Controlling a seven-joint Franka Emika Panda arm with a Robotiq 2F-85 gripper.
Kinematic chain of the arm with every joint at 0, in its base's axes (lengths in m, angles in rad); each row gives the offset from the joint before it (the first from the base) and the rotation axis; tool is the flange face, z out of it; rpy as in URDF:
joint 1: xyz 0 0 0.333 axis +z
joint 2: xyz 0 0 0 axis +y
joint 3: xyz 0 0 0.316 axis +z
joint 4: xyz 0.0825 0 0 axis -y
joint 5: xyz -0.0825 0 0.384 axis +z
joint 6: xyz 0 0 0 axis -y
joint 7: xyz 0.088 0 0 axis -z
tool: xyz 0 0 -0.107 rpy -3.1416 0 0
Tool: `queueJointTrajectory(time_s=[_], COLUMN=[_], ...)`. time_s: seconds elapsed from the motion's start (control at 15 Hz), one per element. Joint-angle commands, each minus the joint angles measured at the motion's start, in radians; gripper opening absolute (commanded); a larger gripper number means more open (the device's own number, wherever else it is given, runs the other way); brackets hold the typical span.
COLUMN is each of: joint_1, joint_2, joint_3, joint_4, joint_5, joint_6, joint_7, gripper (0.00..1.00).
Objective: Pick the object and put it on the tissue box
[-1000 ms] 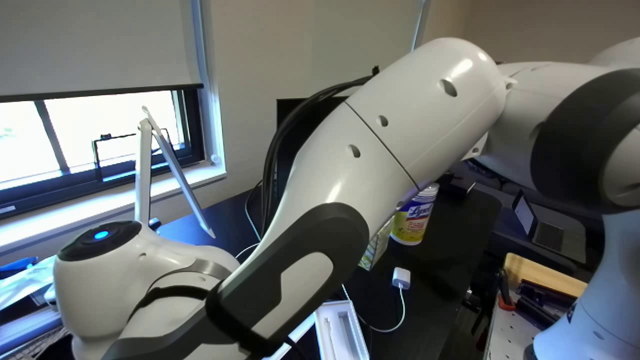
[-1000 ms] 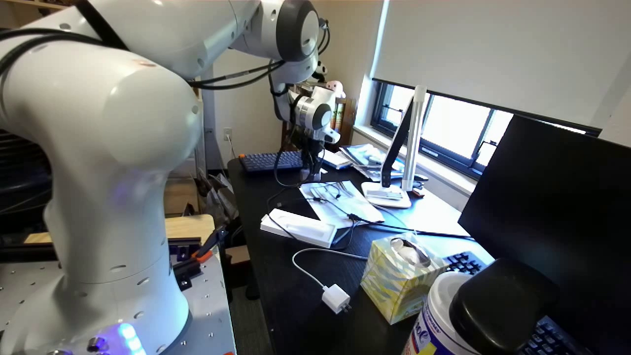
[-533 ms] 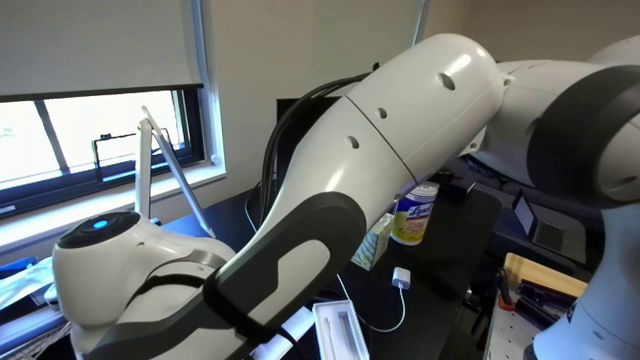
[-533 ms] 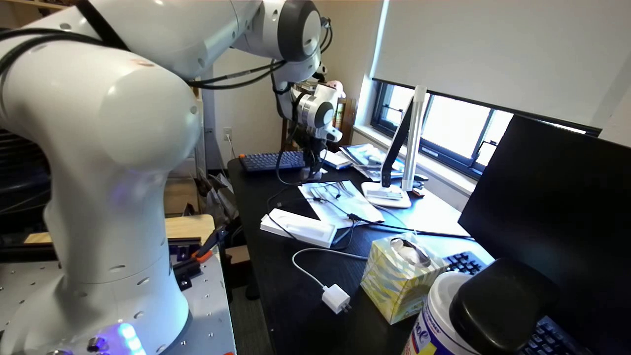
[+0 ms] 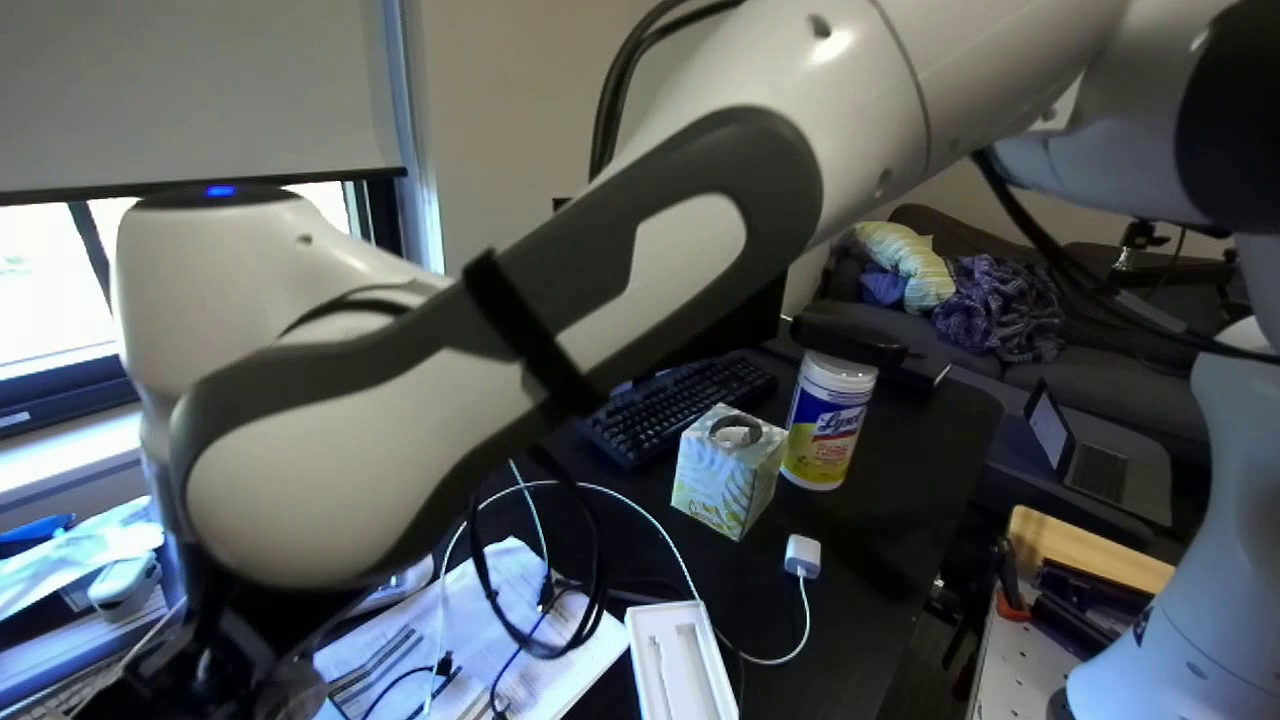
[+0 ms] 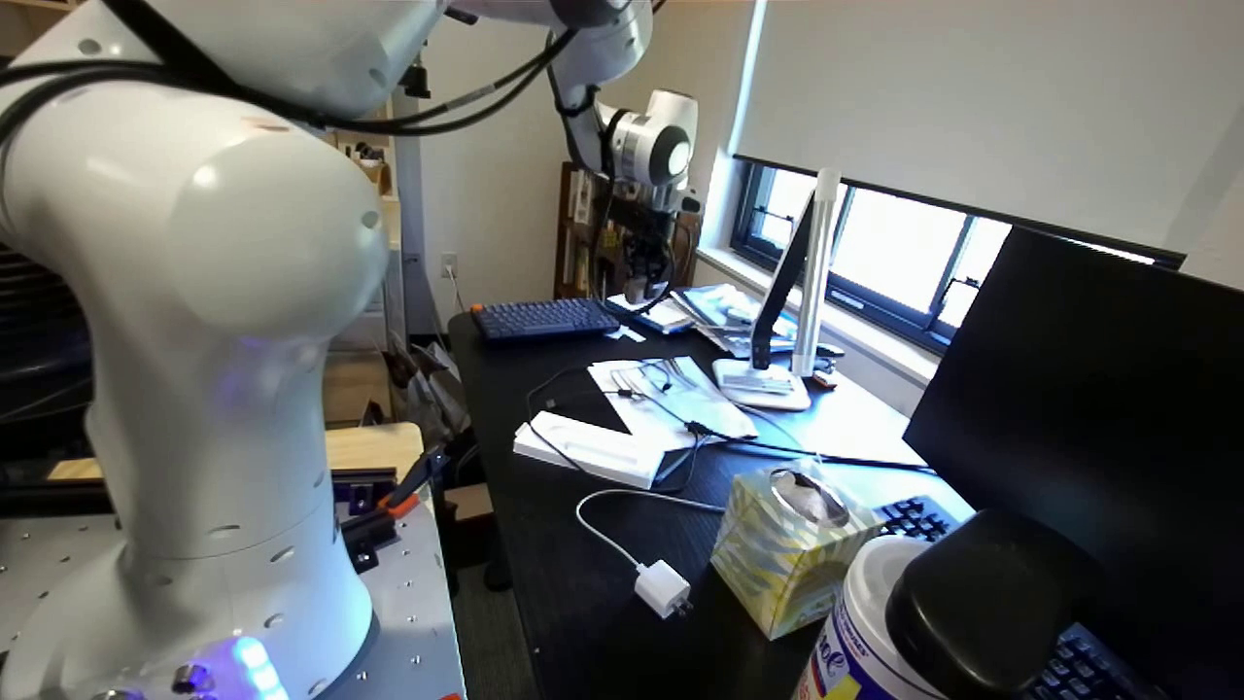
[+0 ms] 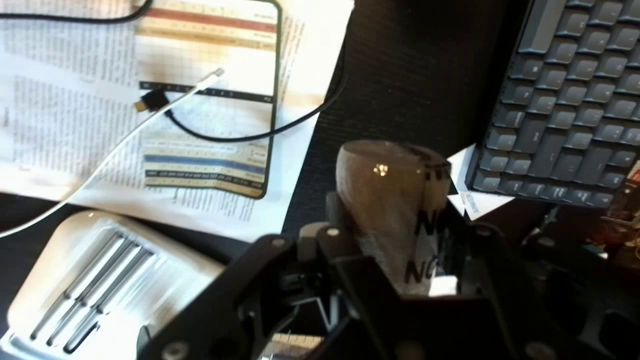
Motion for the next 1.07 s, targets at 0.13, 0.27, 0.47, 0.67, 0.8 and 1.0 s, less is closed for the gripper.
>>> queueJointTrajectory(time_s=[0.13,0.27,0.47,0.67,0.8,1.0], joint_1=[-0.109,-0.165,-0.248,-0.333,-0.381,-0.429], joint_2=[-0.323,-0.416,-0.547,-0.665,-0.742,-0.842], joint_3=[0.036,0.059,0.076,0.088,0.084,0.049], joint_4=[-0.318,-0.411,-0.562,-0.728,-0.846,-0.985], joint_5=[-0.009,0.01,0.047,0.135,0.223,0.375], joint_6=[0.038,0.052,0.123,0.232,0.298,0.355], joint_7=[-0.093,-0.129,-0.129,-0.211,-0.302,-0.429], gripper=[0.17,0.17,0.17,0.17,0.17,0.17])
